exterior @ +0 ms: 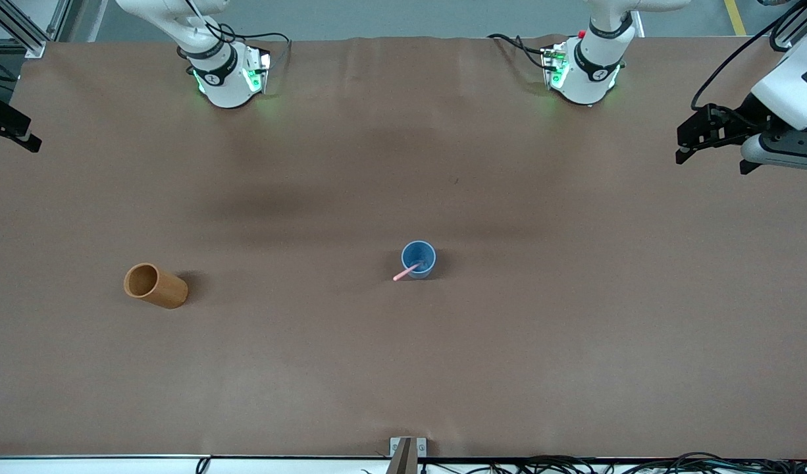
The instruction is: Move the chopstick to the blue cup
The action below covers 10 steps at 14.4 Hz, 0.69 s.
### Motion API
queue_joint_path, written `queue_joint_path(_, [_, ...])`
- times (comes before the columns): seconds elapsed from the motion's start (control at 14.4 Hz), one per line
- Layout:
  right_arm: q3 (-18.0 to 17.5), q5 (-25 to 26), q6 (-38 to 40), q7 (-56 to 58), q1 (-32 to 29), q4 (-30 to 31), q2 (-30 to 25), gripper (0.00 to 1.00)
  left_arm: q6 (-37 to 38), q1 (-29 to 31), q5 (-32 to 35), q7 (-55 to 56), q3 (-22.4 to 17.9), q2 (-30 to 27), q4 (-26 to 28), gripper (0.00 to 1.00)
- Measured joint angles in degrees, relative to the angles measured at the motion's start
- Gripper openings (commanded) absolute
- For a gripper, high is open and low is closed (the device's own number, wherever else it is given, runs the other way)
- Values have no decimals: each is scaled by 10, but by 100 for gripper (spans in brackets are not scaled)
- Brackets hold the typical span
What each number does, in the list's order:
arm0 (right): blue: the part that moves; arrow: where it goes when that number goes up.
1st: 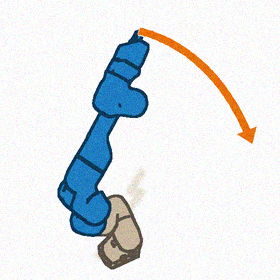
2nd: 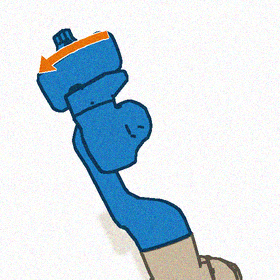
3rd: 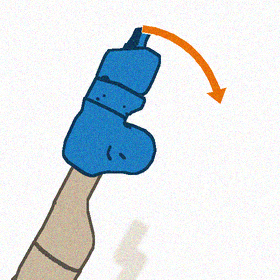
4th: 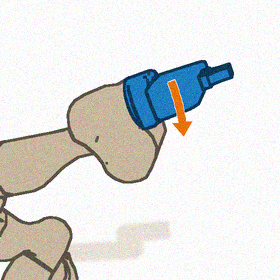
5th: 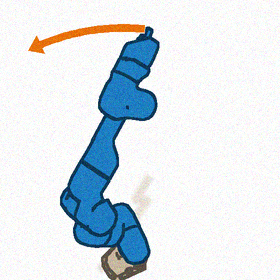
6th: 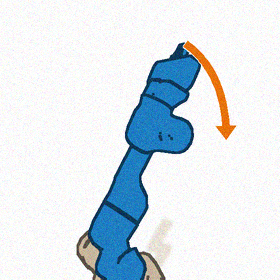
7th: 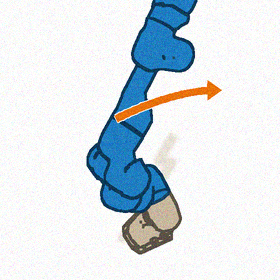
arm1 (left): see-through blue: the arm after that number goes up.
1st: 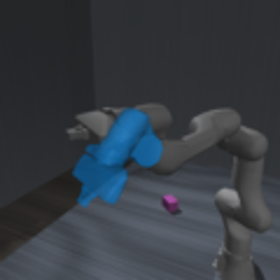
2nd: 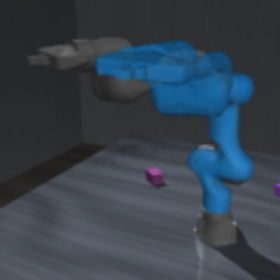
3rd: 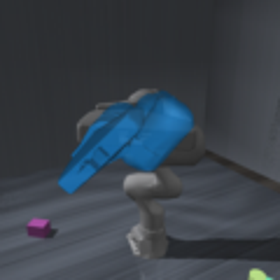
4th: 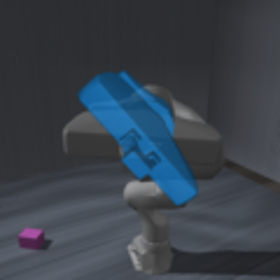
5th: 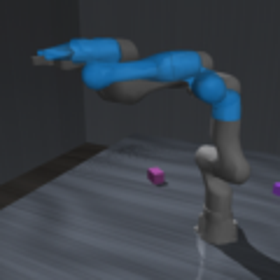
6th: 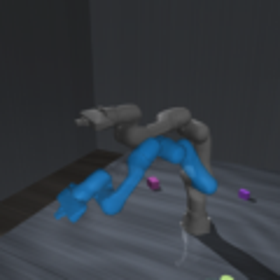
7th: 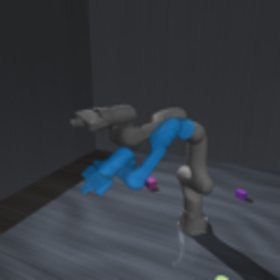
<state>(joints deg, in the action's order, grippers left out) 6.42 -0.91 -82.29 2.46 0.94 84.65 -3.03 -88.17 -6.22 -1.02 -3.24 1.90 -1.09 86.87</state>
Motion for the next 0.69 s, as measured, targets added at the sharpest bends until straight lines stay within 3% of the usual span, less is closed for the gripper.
queue_joint_path(0.69, [-6,0,8,1,-1,0,0,100,2,0,0,0,0,1,0,100])
